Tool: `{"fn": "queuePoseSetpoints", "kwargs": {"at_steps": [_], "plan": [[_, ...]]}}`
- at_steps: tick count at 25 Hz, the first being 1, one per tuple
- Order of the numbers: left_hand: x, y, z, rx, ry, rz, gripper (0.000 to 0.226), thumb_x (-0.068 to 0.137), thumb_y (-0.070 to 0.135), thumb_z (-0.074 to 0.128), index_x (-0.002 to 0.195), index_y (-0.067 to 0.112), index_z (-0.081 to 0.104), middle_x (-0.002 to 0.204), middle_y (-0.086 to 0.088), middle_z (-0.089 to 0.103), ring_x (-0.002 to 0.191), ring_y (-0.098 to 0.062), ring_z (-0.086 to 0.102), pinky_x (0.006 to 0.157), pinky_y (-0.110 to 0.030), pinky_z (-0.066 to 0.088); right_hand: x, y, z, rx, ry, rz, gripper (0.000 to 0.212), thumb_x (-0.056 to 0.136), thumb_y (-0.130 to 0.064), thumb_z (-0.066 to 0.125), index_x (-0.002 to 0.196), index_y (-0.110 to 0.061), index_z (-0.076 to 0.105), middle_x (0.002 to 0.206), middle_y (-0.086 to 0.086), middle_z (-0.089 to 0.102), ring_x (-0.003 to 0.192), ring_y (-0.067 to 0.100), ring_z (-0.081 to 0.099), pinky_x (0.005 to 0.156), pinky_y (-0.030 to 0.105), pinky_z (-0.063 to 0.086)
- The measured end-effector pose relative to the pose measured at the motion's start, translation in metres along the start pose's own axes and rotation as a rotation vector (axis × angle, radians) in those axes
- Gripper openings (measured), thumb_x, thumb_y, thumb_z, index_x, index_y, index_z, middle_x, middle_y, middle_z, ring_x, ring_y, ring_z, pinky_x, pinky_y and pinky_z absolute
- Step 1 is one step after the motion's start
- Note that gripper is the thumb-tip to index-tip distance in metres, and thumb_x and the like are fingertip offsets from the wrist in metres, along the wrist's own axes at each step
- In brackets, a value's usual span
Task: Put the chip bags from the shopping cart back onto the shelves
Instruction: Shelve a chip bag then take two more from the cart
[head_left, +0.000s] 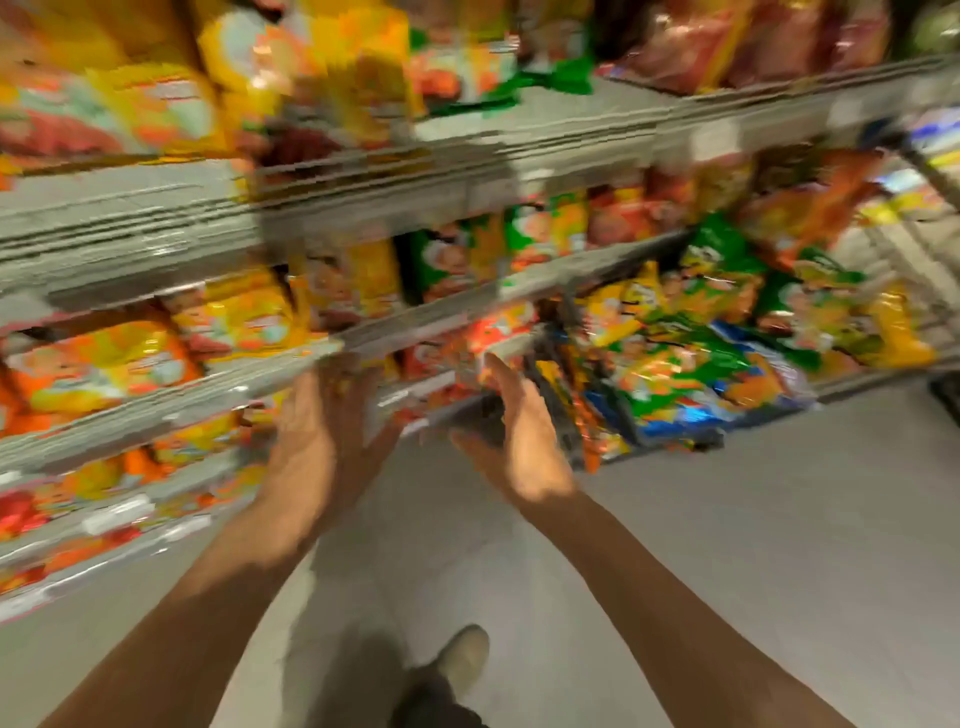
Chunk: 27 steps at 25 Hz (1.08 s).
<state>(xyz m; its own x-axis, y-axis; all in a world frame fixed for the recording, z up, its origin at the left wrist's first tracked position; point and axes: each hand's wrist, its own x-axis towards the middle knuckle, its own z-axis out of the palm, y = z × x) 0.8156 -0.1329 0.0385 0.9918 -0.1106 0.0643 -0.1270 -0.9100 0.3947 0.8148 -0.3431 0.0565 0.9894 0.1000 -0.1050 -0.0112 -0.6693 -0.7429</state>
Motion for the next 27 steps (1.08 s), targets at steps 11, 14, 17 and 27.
{"fn": "queuePoseSetpoints", "kwargs": {"at_steps": [11, 14, 17, 27], "plan": [[0.181, 0.257, 0.094, -0.106, -0.255, 0.321, 0.051, 0.096, 0.043, 0.058, 0.141, 0.021, 0.052, 0.141, -0.006, 0.043, 0.135, -0.030, 0.037, 0.113, -0.044, 0.033, -0.036, 0.158, -0.218, 0.303, 0.283, 0.439, 0.070, 0.088, -0.010, 0.077, 0.143, -0.033, 0.040, 0.134, -0.007, 0.056, 0.112, -0.010, 0.056, 0.085, 0.008, 0.044], [0.242, 0.275, 0.139, -0.118, -0.343, 0.299, 0.053, 0.095, 0.043, 0.060, 0.142, 0.019, 0.052, 0.141, -0.007, 0.046, 0.133, -0.031, 0.039, 0.110, -0.044, 0.036, -0.016, 0.197, -0.227, 0.343, 0.264, 0.586, 0.079, 0.088, -0.016, 0.078, 0.153, -0.025, 0.034, 0.130, -0.005, 0.059, 0.124, 0.003, 0.057, 0.088, 0.015, 0.044], [0.304, 0.279, 0.197, -0.104, -0.457, 0.234, 0.058, 0.094, 0.043, 0.061, 0.142, 0.013, 0.049, 0.141, -0.013, 0.050, 0.133, -0.034, 0.041, 0.111, -0.043, 0.036, 0.027, 0.234, -0.218, 0.408, 0.262, 0.715, 0.085, 0.090, -0.023, 0.077, 0.158, -0.020, 0.026, 0.135, 0.008, 0.060, 0.130, 0.021, 0.056, 0.084, 0.011, 0.043], [0.357, 0.269, 0.286, 0.166, -0.544, 0.113, 0.091, 0.089, 0.047, 0.068, 0.156, 0.003, 0.027, 0.152, -0.022, 0.043, 0.136, -0.042, 0.037, 0.106, -0.051, 0.037, 0.162, 0.289, -0.159, 0.597, 0.383, 1.259, 0.120, 0.071, -0.051, 0.088, 0.158, -0.011, 0.016, 0.153, 0.015, 0.041, 0.142, 0.033, 0.041, 0.114, 0.048, 0.040]]}}
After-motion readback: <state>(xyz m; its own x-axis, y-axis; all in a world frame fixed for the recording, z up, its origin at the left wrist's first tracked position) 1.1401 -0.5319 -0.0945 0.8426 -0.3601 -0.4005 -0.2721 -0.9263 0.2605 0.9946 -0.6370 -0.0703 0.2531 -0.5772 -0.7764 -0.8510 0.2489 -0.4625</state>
